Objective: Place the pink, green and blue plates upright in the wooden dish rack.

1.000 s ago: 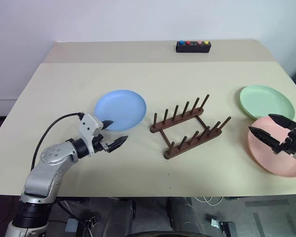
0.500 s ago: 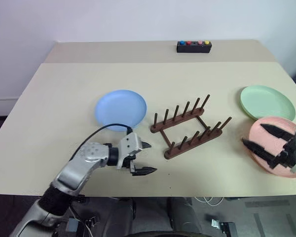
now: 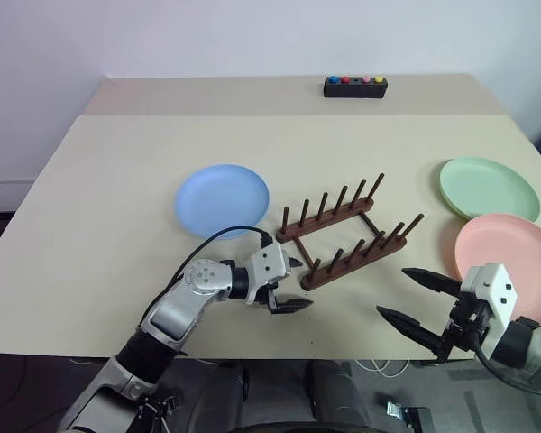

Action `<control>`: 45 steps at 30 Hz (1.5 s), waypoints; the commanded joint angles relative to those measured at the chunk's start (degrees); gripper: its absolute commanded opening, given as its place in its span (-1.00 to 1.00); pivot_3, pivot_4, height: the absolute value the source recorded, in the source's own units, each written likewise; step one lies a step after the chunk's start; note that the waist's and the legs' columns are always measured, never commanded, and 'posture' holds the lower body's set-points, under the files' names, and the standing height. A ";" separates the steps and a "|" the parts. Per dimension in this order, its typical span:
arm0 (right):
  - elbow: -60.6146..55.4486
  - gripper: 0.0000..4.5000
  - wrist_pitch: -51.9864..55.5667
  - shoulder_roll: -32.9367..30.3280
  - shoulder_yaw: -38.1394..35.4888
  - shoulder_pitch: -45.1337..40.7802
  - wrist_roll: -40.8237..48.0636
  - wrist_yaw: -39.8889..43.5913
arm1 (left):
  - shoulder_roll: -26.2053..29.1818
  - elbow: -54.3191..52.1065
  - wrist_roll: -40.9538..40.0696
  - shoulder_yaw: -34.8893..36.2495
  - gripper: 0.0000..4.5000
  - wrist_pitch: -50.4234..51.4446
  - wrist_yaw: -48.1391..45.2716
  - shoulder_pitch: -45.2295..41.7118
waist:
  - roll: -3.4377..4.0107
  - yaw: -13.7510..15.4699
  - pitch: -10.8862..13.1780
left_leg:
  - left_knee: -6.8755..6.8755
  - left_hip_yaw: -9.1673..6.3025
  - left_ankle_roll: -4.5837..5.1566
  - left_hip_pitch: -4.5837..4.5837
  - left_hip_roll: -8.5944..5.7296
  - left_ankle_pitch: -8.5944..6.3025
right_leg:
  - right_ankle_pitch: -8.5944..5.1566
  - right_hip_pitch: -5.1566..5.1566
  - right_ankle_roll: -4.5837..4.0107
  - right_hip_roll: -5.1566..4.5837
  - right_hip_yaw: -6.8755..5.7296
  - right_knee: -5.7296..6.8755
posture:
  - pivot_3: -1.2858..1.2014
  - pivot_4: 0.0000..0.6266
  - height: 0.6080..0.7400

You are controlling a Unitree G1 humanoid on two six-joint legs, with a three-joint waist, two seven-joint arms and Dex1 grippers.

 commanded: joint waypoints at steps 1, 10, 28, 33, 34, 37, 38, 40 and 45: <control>-2.11 1.00 -0.72 0.72 0.19 0.67 -0.17 -0.70 | -0.68 1.71 1.25 -0.65 0.03 -1.60 0.38 0.74 | 0.00 -0.01 0.00 | 0.00 0.00 0.00 0.00 0.00 0.00 | 0.00 0.00 0.00 0.00 0.00 0.00 | 0.03 -0.52 1.00; -3.07 1.00 -1.45 2.05 -2.22 5.05 0.74 -0.72 | -0.69 4.38 1.44 -0.51 -0.69 -6.13 -2.61 -0.26 | 0.02 -0.02 -0.01 | -0.02 -0.01 0.00 0.03 0.00 0.00 | -0.01 0.02 0.02 0.00 -0.01 0.00 | 0.03 -0.52 1.00; -4.20 1.00 -2.50 3.15 -3.46 8.11 -0.48 -2.55 | -5.05 15.34 3.45 -1.57 -0.69 -14.84 -10.01 -6.93 | 0.03 0.11 -0.02 | -0.02 -0.02 0.01 0.03 -0.01 -0.01 | -0.02 0.04 0.03 0.00 -0.01 -0.01 | 0.03 -0.52 1.00; -2.17 1.00 -3.87 3.20 -3.86 7.99 -0.89 -1.34 | -5.77 16.51 3.99 -1.36 -0.69 -15.45 -9.80 -7.17 | 0.03 0.23 -0.02 | 0.00 -0.01 0.01 0.05 -0.01 0.00 | -0.02 0.08 0.03 0.00 -0.01 -0.01 | 0.03 -0.52 1.00; -1.69 1.00 -4.21 3.19 -3.88 7.95 -1.01 -1.03 | -5.84 16.72 4.04 -1.30 -0.69 -15.53 -9.82 -7.23 | 0.02 0.30 -0.02 | 0.00 -0.02 0.01 0.07 -0.01 0.00 | -0.02 0.10 0.03 0.00 -0.01 -0.02 | 0.03 -0.52 1.00; -0.71 1.00 -5.13 3.26 -3.63 7.84 -1.48 -0.41 | -5.84 17.29 4.46 -1.25 -0.69 -16.01 -9.81 -7.32 | 0.03 0.70 -0.02 | 0.00 -0.01 0.01 0.12 -0.01 -0.01 | -0.04 0.15 0.01 0.00 0.00 -0.03 | 0.03 -0.52 1.00; -0.51 1.00 -5.41 3.31 -3.51 7.87 -1.66 -0.27 | -5.81 17.37 4.54 -1.23 -0.69 -16.15 -9.85 -7.28 | 0.03 0.78 -0.03 | 0.00 -0.01 0.01 0.13 -0.01 0.00 | -0.04 0.15 0.00 0.00 0.00 -0.03 | 0.03 -0.52 1.00; -0.20 1.00 -6.00 3.52 -3.17 7.97 -2.14 -0.04 | -5.73 17.54 4.61 -1.15 -0.69 -16.27 -9.92 -7.26 | 0.03 0.86 -0.03 | -0.01 -0.01 0.01 0.14 -0.01 -0.01 | -0.04 0.15 0.00 0.00 0.00 -0.02 | 0.03 -0.52 1.00; 0.52 1.00 -7.30 4.21 -2.63 8.16 -3.16 0.74 | -5.53 17.77 4.39 -0.85 -0.69 -16.14 -10.19 -7.55 | 0.04 0.92 -0.03 | -0.02 -0.01 0.01 0.17 -0.01 -0.01 | -0.04 0.16 0.00 0.00 0.00 -0.02 | 0.03 -0.52 1.00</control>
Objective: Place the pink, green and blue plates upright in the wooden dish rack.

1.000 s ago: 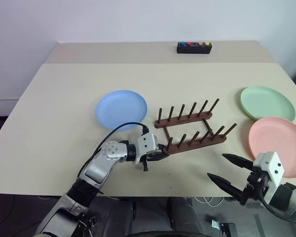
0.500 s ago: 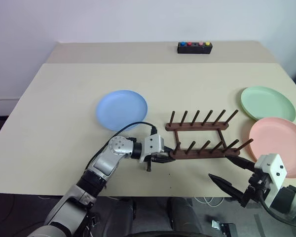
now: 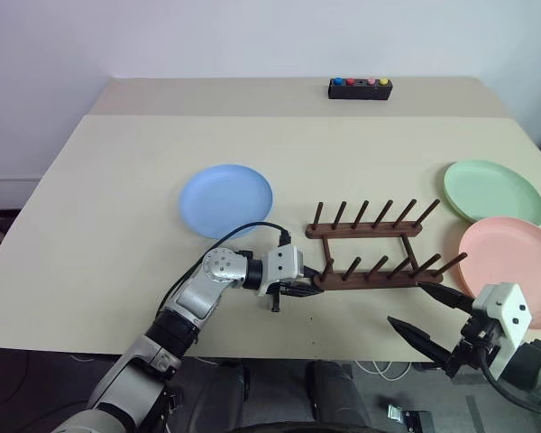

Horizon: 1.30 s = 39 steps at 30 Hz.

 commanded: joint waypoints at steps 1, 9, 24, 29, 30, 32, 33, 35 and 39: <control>0.09 1.00 -1.88 0.55 -0.10 0.43 -0.59 0.80 | 0.39 1.06 0.60 0.16 -0.69 0.11 -0.02 0.02 | 0.00 0.00 0.00 | 0.00 0.00 0.00 0.01 0.00 0.00 | 0.00 0.00 0.00 0.00 0.00 0.00 | 0.03 -0.52 1.00; 2.18 1.00 -4.03 1.03 0.76 0.26 -1.83 2.22 | 1.36 1.12 -0.20 0.38 -0.69 1.26 -2.85 -1.63 | 0.00 -0.16 0.00 | -0.03 0.00 0.00 0.01 0.00 0.00 | 0.00 -0.03 0.00 0.01 0.00 0.00 | 0.03 -0.52 1.00; 2.73 1.00 -4.46 0.74 1.49 -0.87 -2.16 2.03 | 1.39 2.03 -0.39 1.22 0.54 1.23 -3.89 -3.26 | -0.02 -0.19 0.01 | -0.06 0.00 0.00 0.00 0.01 0.00 | 0.00 -0.04 0.02 0.01 -0.01 0.00 | 0.03 -0.52 1.00; 3.09 1.00 -3.61 0.10 0.03 -0.79 -1.93 1.78 | 2.69 -0.88 -1.53 2.55 0.97 3.45 -4.19 -2.27 | -0.02 -0.22 0.01 | -0.06 0.00 0.00 -0.02 0.01 0.00 | 0.01 -0.06 0.04 0.01 -0.01 0.00 | 0.03 -0.52 1.00; 3.35 1.00 -3.26 -0.09 -0.46 -0.59 -2.00 1.65 | 3.36 -2.19 -2.22 3.06 0.97 4.40 -4.44 -1.70 | -0.02 -0.29 0.01 | -0.06 0.00 0.00 -0.02 0.01 0.00 | 0.01 -0.06 0.04 0.01 0.00 0.01 | 0.03 -0.52 1.00; 4.01 0.76 -2.55 -0.47 -1.41 -0.18 -2.14 1.49 | 4.97 -5.15 -4.09 3.84 1.00 6.86 -5.53 -0.20 | -0.01 -0.45 0.01 | -0.08 0.00 0.00 -0.03 0.01 0.00 | 0.01 -0.09 0.04 0.01 0.00 0.02 | 0.03 -0.52 1.00; 4.28 0.61 -1.83 -0.80 -1.81 0.15 -2.21 1.41 | 5.79 -6.66 -5.03 4.16 0.89 7.62 -6.31 0.68 | -0.01 -0.44 0.01 | -0.09 0.00 0.00 -0.03 0.01 0.00 | 0.01 -0.10 0.04 0.01 0.00 0.02 | 0.03 -0.52 1.00; 4.67 0.19 -1.39 -1.18 -2.20 0.71 -2.90 1.47 | 7.07 -9.12 -6.44 4.36 0.68 9.01 -7.42 2.06 | 0.00 -0.42 0.01 | -0.10 0.00 0.00 -0.04 0.02 0.00 | 0.00 -0.10 0.02 0.00 0.00 0.02 | 0.03 -0.52 1.00; 5.71 -0.71 -0.20 -2.00 -2.24 1.47 -4.99 0.99 | 8.85 -13.43 -8.11 3.52 -0.18 11.93 -9.15 4.02 | -0.01 -0.25 0.02 | -0.07 0.00 0.00 -0.06 0.02 0.00 | -0.02 -0.11 -0.02 -0.01 0.00 0.01 | 0.03 -0.52 1.00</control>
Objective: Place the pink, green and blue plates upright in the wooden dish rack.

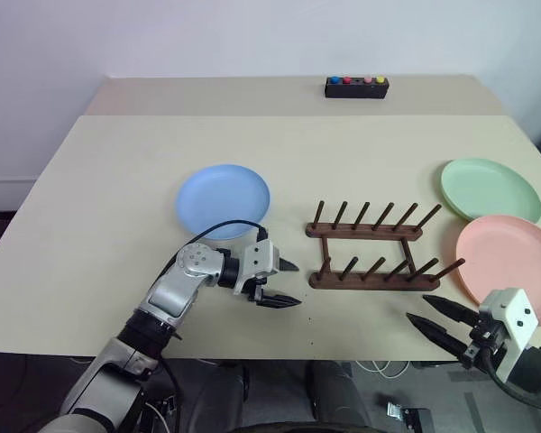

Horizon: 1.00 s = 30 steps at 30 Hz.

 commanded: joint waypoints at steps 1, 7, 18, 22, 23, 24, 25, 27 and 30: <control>0.06 -0.97 0.87 -0.92 -1.28 0.54 -1.20 -0.47 | 0.40 -4.18 -1.99 -0.03 -0.45 2.10 -1.19 0.32 | -0.01 0.22 0.01 | 0.01 0.00 0.00 -0.01 0.00 0.00 | -0.01 0.00 -0.01 0.00 0.00 0.00 | 0.03 -0.52 1.00; 2.15 -1.00 2.25 -1.74 0.28 -1.27 -5.43 -3.28 | -1.21 -3.32 0.37 -2.95 -0.97 5.04 0.12 -0.91 | -0.02 0.35 0.01 | 0.03 0.00 0.00 -0.04 -0.01 0.00 | -0.02 -0.02 -0.03 0.00 0.00 -0.02 | 0.03 -0.52 1.00; 8.33 -1.00 3.32 -3.30 4.27 -8.88 -10.36 -4.85 | -5.70 0.96 1.75 -3.70 -0.97 3.96 3.25 -2.78 | -0.02 0.35 0.01 | 0.08 0.01 0.00 -0.07 -0.02 0.00 | -0.01 -0.03 -0.03 0.00 0.00 -0.02 | 0.03 -0.52 1.00; 11.24 -1.00 2.52 -3.79 6.03 -12.60 -12.28 -5.52 | -6.08 0.76 2.05 -3.33 -0.97 4.28 4.58 -2.71 | -0.01 0.32 0.01 | 0.02 0.00 0.00 -0.08 -0.01 0.00 | 0.02 -0.06 0.04 0.01 -0.01 -0.02 | 0.03 -0.52 1.00; 11.57 -1.00 2.51 -3.90 6.34 -13.26 -12.43 -5.47 | -6.14 0.67 2.18 -3.24 -0.97 4.29 4.97 -2.69 | -0.01 0.31 0.01 | 0.03 0.00 0.00 -0.08 -0.01 0.00 | 0.03 -0.06 0.05 0.01 -0.01 -0.02 | 0.03 -0.52 1.00; 11.76 -1.00 2.50 -3.94 6.53 -13.67 -12.56 -5.40 | -6.18 0.62 2.25 -3.19 -0.97 4.30 5.23 -2.68 | -0.02 0.29 0.01 | 0.03 0.00 0.00 -0.07 -0.01 0.00 | 0.03 -0.05 0.05 0.01 -0.01 -0.01 | 0.03 -0.52 1.00; 11.95 -1.00 2.50 -3.98 6.71 -14.09 -12.65 -5.33 | -6.24 0.58 2.39 -3.13 -0.97 4.21 5.62 -2.67 | -0.02 0.27 0.01 | 0.04 0.00 0.00 -0.07 -0.01 0.00 | 0.04 -0.05 0.06 0.01 -0.01 -0.01 | 0.03 -0.52 1.00; 12.37 -1.00 2.21 -4.09 7.36 -15.09 -12.99 -5.15 | -6.55 0.79 2.72 -2.78 -0.97 3.99 6.74 -2.86 | -0.02 0.25 0.01 | 0.05 0.00 0.00 -0.05 -0.01 0.00 | 0.04 -0.03 0.05 0.01 -0.01 -0.01 | 0.03 -0.52 1.00; 13.28 -1.00 1.80 -4.23 8.39 -17.01 -13.56 -5.06 | -6.89 1.22 2.87 -2.17 -0.97 3.77 8.09 -3.25 | -0.02 0.11 0.01 | 0.05 0.00 0.00 -0.05 -0.01 0.00 | 0.04 -0.03 0.05 0.01 -0.01 0.00 | 0.03 -0.52 1.00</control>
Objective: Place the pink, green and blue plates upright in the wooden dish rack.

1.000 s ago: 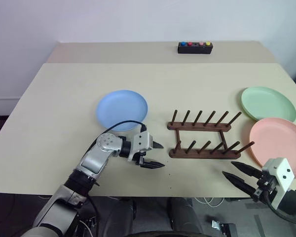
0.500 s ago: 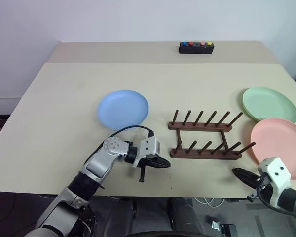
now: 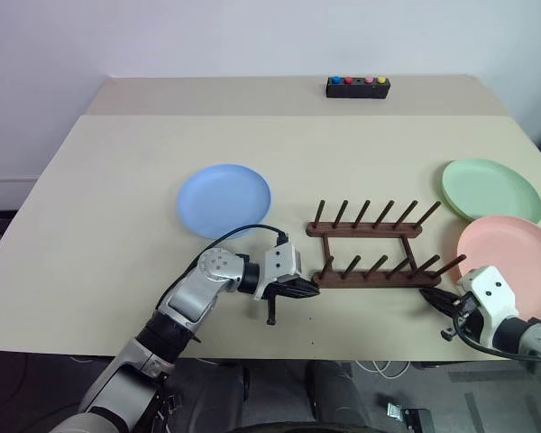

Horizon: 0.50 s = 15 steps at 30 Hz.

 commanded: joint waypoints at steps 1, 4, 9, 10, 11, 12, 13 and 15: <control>0.84 -1.00 -1.24 -0.90 0.84 -2.14 -0.77 0.20 | -0.47 0.22 0.47 1.35 -0.97 -1.03 2.06 -1.02 | 0.00 -0.04 0.00 | 0.00 0.00 0.00 0.00 0.00 0.00 | 0.00 0.00 0.01 0.00 0.00 0.00 | 0.03 -0.52 1.00; 1.84 -1.00 -1.55 -0.98 1.84 -4.19 -1.28 0.16 | -0.65 1.38 0.77 1.73 -0.97 -1.66 3.34 -1.72 | 0.01 -0.15 -0.01 | 0.00 0.00 0.00 0.01 0.00 0.00 | 0.03 0.00 0.05 0.00 0.00 0.01 | 0.03 -0.52 1.00; 3.11 -1.00 -2.41 -1.20 2.95 -6.38 -1.88 0.42 | -0.97 3.55 1.01 2.25 -0.97 -3.19 4.62 -2.96 | 0.01 -0.16 0.00 | -0.01 -0.01 0.00 0.00 0.00 0.00 | 0.07 -0.01 0.13 0.00 0.00 0.01 | 0.03 -0.52 1.00; 3.50 -1.00 -2.67 -1.27 3.17 -6.87 -2.08 0.43 | -1.11 4.05 1.10 2.47 -0.97 -3.56 4.93 -3.21 | 0.00 -0.16 0.00 | -0.01 -0.01 0.00 0.00 -0.01 0.00 | 0.07 -0.01 0.13 0.00 0.00 0.01 | 0.03 -0.52 1.00; 3.96 -1.00 -2.90 -1.35 3.42 -7.46 -2.32 0.41 | -1.22 4.55 1.13 2.64 -0.97 -3.77 5.07 -3.47 | 0.00 -0.18 0.00 | -0.01 0.00 0.00 0.00 0.00 0.00 | 0.07 -0.01 0.13 0.00 0.00 0.01 | 0.03 -0.52 1.00; 4.43 -1.00 -3.12 -1.44 3.66 -8.06 -2.52 0.41 | -1.30 4.96 1.18 2.76 -0.97 -4.05 5.16 -3.67 | 0.01 -0.24 0.00 | -0.01 0.00 0.00 0.00 0.00 0.00 | 0.07 -0.01 0.14 0.00 0.00 0.01 | 0.03 -0.52 1.00; 4.95 -1.00 -3.34 -1.50 3.91 -8.75 -2.72 0.42 | -1.41 5.42 1.26 2.91 -0.97 -4.33 5.28 -3.87 | 0.01 -0.26 0.00 | -0.01 0.00 0.00 0.01 -0.01 0.00 | 0.07 -0.01 0.14 0.00 0.00 0.01 | 0.03 -0.52 1.00; 5.84 -1.00 -3.68 -1.58 4.29 -9.84 -3.15 0.52 | -1.66 6.29 1.41 3.21 -0.97 -5.01 5.55 -4.21 | 0.01 -0.60 0.00 | -0.02 0.00 0.00 0.00 -0.01 0.00 | 0.08 -0.01 0.14 0.00 0.00 0.01 | 0.03 -0.52 1.00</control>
